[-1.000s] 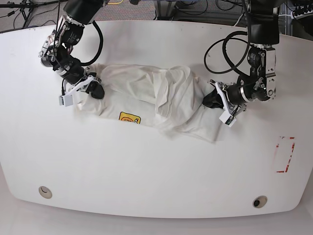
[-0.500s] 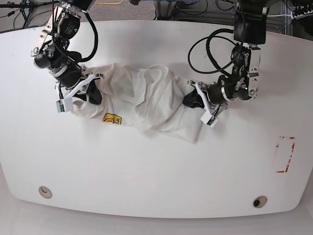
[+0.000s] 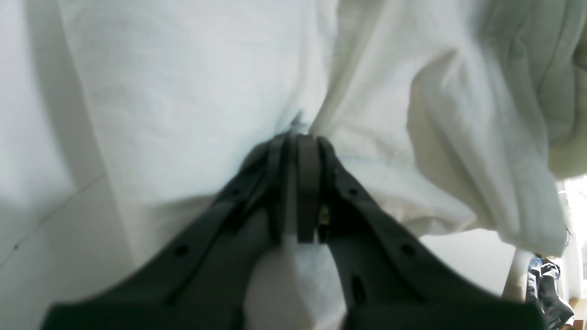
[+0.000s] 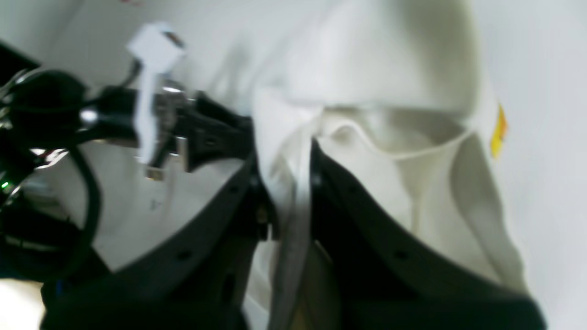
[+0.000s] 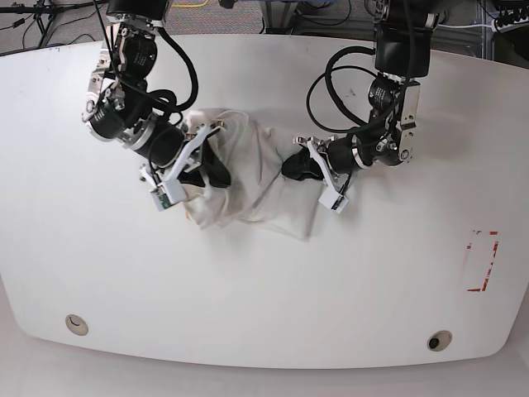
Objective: Fold the T-shirt properly
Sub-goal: 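Lift both shirt ends and bring the grippers together, folding the shirt in half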
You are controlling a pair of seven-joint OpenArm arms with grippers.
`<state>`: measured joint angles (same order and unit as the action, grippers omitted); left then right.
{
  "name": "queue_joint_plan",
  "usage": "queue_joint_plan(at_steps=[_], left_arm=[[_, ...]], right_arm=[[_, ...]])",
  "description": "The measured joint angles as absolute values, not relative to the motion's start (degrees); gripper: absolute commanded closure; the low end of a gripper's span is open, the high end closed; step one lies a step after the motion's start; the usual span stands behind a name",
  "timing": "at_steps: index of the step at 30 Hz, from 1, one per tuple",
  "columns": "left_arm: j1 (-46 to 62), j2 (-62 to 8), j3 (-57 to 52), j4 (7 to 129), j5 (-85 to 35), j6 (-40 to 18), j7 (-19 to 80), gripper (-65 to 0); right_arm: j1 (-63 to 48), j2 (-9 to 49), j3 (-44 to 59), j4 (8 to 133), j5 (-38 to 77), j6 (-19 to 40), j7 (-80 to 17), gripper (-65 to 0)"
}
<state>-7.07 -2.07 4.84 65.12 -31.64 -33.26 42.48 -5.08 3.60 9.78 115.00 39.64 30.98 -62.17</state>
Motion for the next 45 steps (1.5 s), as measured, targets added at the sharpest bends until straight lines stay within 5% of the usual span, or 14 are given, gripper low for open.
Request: queue_joint_plan(at_steps=[19, 23, 32, 45], left_arm=[[-7.0, -0.2, 5.0, 64.6, -31.6, -33.4, 42.6, -4.9], [-6.9, -0.2, 5.0, 64.6, -31.6, -33.4, 42.6, -4.9], [-6.9, -0.2, 5.0, 64.6, -31.6, -33.4, 42.6, -5.1], [-6.9, 0.1, 4.9, 64.7, -33.0, -34.9, 43.2, -25.6]], right_arm=[[-1.2, 1.4, -3.9, 100.7, 32.8, 28.3, -48.0, -0.6], [-1.0, 1.4, -4.1, 97.1, 33.0, 28.5, -43.6, -6.2], [1.9, 1.6, -3.8, 89.1, 32.9, 28.4, -37.1, -33.3], [7.0, 1.4, -4.6, 79.1, 29.7, 28.4, -32.1, -42.8]])
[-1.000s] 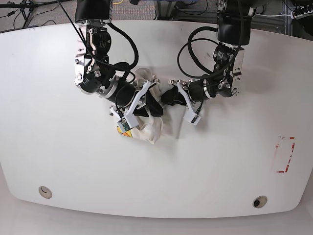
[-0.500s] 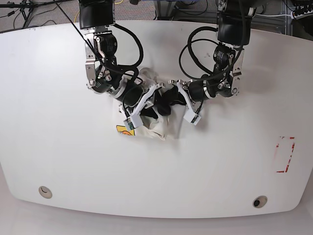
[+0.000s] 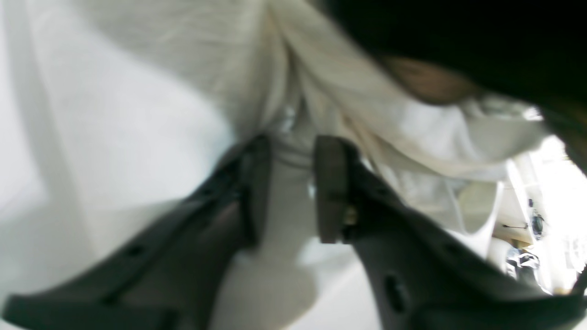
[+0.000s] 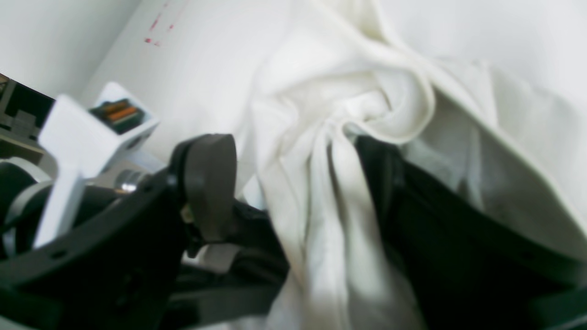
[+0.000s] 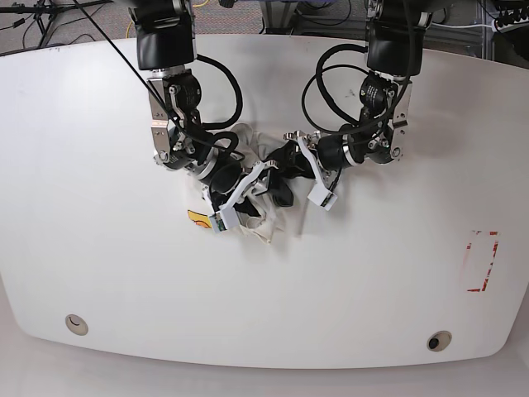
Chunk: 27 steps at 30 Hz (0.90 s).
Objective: Fold the T-shirt properly
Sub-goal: 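Lift both shirt ends and bring the grippers together, folding the shirt in half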
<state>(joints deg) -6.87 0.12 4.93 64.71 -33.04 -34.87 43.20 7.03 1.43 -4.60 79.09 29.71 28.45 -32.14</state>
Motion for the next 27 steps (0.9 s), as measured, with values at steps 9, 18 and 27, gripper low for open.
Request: queue_joint_plan(at_steps=[9, 18, 27], left_arm=[[-8.1, 0.1, 5.0, 64.6, -35.2, -34.8, 45.6, -29.2], [-9.7, -0.1, 5.2, 64.1, -37.8, -34.2, 48.4, -30.0], [-10.1, -2.9, 5.2, 64.7, -44.6, -32.8, 50.3, -30.1]], right_arm=[[6.9, 1.8, -8.7, 88.3, 27.2, 28.2, -39.0, -47.6], [7.7, 3.8, -8.8, 96.1, 27.8, 28.5, -45.3, -54.2], [9.0, 6.9, -8.8, 98.8, 27.8, 28.7, -46.0, -55.0]])
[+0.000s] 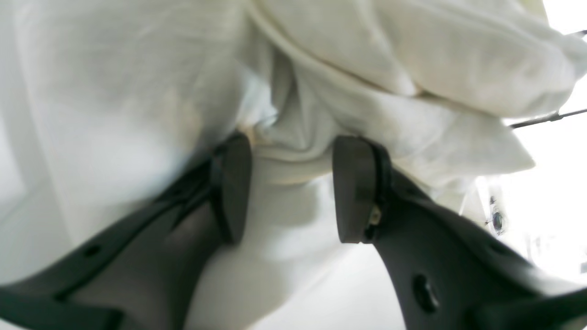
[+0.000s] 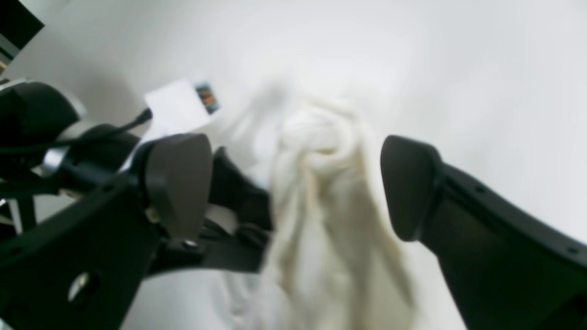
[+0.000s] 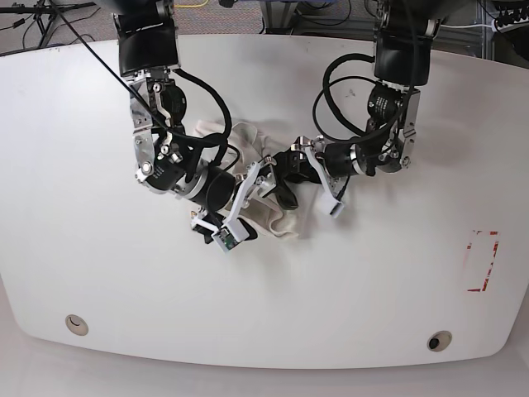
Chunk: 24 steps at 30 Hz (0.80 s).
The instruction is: Fold the T-shirt properly
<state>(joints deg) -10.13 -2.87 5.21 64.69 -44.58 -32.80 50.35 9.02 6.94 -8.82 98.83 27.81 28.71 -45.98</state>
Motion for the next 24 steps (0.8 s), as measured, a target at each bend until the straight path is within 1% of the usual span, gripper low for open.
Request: queue_joint_plan(at_steps=[3, 5, 9, 13, 18, 24], left_arm=[[-9.6, -4.1, 3.2, 66.7, -46.2, -31.5, 51.2, -30.3], [-9.3, -4.7, 1.7, 67.8, -47.4, -30.7, 51.2, -31.5], [-8.9, -6.4, 0.4, 69.4, -50.6, -30.4, 51.0, -33.3], [-9.0, -8.5, 0.1, 71.5, -55.8, -30.4, 51.2, -33.3], [-9.3, -10.6, 0.3, 72.4, -61.4, -30.5, 51.0, -33.3], [-9.2, -15.9, 0.3, 72.4, -67.0, -30.5, 51.1, -33.3]], right_arm=[[9.4, 8.0, -8.6, 101.2, 28.0, 28.7, -45.7, -55.0], [9.5, 8.7, -8.6, 102.5, 28.4, 28.7, -45.5, -54.9], [9.3, 9.8, -8.6, 104.4, 28.4, 28.7, -45.5, -54.7], [8.2, 10.1, -8.1, 105.6, 28.7, 28.7, -46.3, -54.7], [5.0, 9.0, -6.2, 105.6, 28.2, 28.7, -48.8, -54.7], [0.8, 5.7, -6.1, 105.3, 28.3, 28.7, -49.6, -54.7]])
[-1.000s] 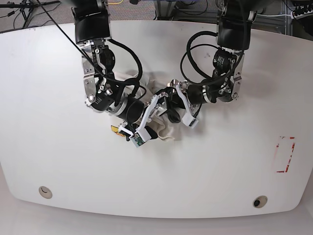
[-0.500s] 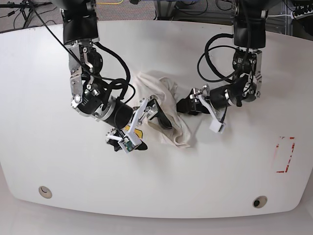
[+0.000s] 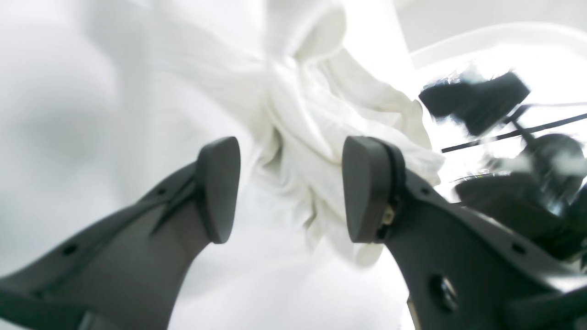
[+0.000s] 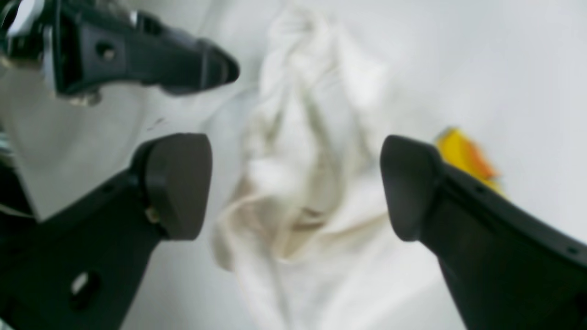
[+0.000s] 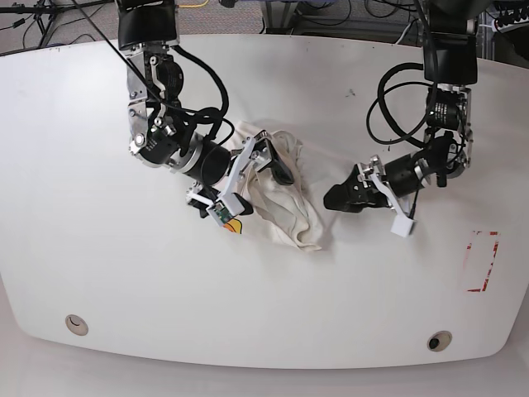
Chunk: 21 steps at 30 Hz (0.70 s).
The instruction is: Fold the T-shirt properly
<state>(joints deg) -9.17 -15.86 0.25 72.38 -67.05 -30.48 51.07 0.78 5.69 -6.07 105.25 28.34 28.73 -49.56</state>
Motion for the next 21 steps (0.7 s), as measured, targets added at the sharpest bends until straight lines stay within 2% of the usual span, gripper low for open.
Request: queue_joint_plan(at_steps=[7, 17, 21], left_arm=[[-7.9, -23.0, -7.2, 72.5, -69.4, -30.4, 51.0, -33.3], [-3.5, -29.0, -16.1, 72.5, -69.5, -30.5, 51.3, -33.3], [-2.8, -30.2, -17.4, 72.5, -69.6, -33.5, 51.2, -33.3]], right_arm=[[-2.3, 5.7, -6.0, 105.3, 27.8, 29.0, -48.9, -54.7], [-3.9, 5.6, -6.5, 104.4, 27.7, 28.9, -49.1, -54.7], [-3.7, 3.6, -8.4, 103.6, 26.8, 28.4, -48.9, -54.5]])
